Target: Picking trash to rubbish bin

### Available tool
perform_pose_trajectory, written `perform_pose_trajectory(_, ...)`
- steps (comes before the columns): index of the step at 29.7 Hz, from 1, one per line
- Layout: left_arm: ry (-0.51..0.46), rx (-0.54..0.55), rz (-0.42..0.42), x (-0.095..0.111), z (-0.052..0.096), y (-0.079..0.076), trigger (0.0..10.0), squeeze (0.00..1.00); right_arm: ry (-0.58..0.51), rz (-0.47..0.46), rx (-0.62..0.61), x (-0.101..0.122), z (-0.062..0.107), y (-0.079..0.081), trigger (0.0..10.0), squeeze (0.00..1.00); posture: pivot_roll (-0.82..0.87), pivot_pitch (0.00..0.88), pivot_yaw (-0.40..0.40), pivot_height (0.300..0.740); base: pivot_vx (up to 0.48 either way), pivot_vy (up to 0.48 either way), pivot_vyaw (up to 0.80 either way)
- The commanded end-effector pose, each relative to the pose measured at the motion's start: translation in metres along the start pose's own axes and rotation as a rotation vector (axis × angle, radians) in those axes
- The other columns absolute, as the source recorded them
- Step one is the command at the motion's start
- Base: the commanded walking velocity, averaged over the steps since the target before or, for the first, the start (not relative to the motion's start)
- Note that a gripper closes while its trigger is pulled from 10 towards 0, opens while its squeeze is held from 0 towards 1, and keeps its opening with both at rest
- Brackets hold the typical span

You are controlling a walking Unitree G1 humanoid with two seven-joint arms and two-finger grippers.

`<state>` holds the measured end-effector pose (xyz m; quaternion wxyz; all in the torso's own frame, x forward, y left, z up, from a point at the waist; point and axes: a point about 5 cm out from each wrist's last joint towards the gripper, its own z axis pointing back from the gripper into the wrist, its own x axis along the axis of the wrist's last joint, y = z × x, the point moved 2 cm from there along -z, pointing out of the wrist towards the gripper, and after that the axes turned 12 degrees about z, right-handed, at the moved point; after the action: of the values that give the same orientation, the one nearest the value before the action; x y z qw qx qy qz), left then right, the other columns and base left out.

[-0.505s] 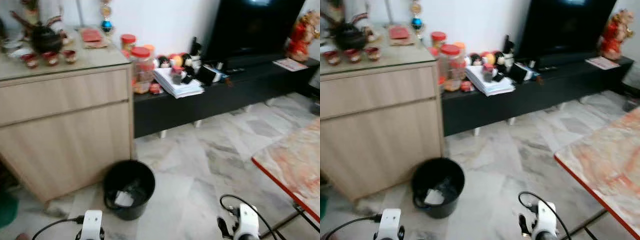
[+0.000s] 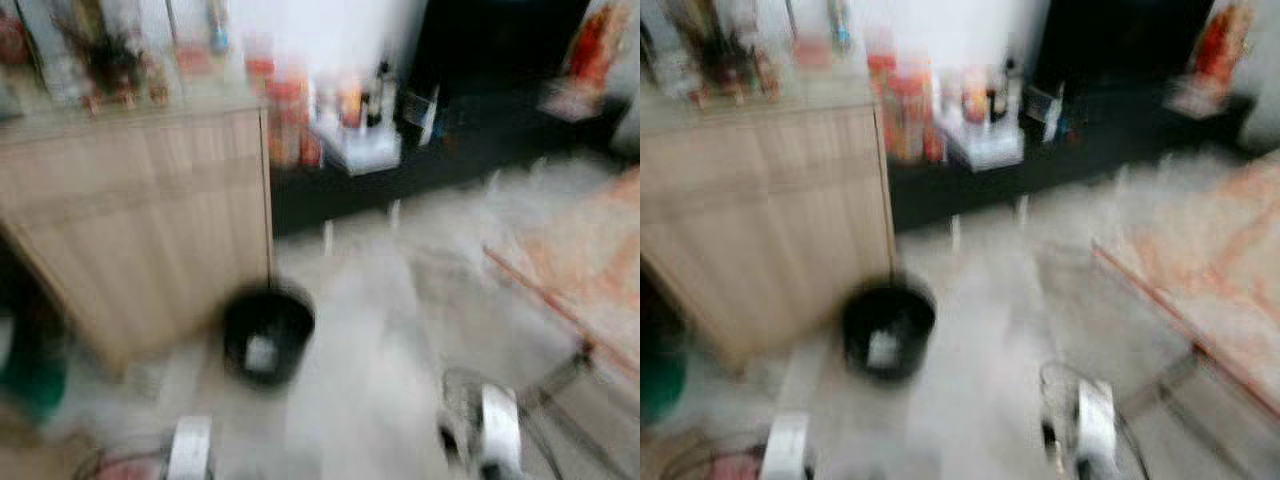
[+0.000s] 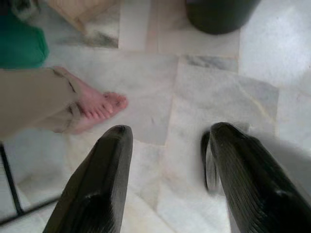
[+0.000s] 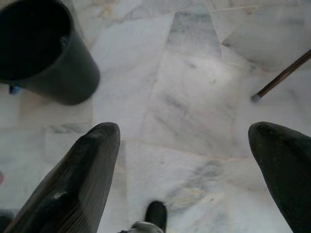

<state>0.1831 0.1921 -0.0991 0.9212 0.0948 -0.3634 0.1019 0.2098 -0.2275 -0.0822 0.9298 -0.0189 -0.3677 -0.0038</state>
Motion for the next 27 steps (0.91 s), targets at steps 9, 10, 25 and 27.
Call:
perform_pose_trajectory(9, -0.468, -0.026, -0.06, 0.113, -0.005, -0.022, 10.0, 0.0, -0.313, 0.061, 0.079, 0.09, -0.01, 0.013, 10.0, 0.0, -0.01, 0.04, -0.092, 0.74, 0.0, 0.0, 0.0)
perform_pose_trajectory(10, -0.51, -0.031, -0.06, 0.124, -0.003, -0.024, 10.0, 0.0, -0.34, 0.061, 0.092, 0.098, -0.01, 0.015, 10.0, 0.0, -0.01, 0.04, -0.092, 0.74, 0.0, 0.0, 0.0)
perform_pose_trajectory(25, -1.084, -0.128, 0.015, 0.267, 0.06, -0.062, 10.0, 0.0, -0.898, 0.055, 0.204, 0.253, 0.026, 0.063, 10.0, 0.0, -0.02, 0.0, -0.063, 0.74, 0.0, 0.0, 0.0)
perform_pose_trajectory(27, -1.088, -0.132, 0.014, 0.268, 0.061, -0.063, 10.0, 0.0, -0.906, 0.057, 0.205, 0.256, 0.027, 0.064, 10.0, 0.0, -0.02, 0.0, -0.063, 0.74, 0.0, 0.0, 0.0)
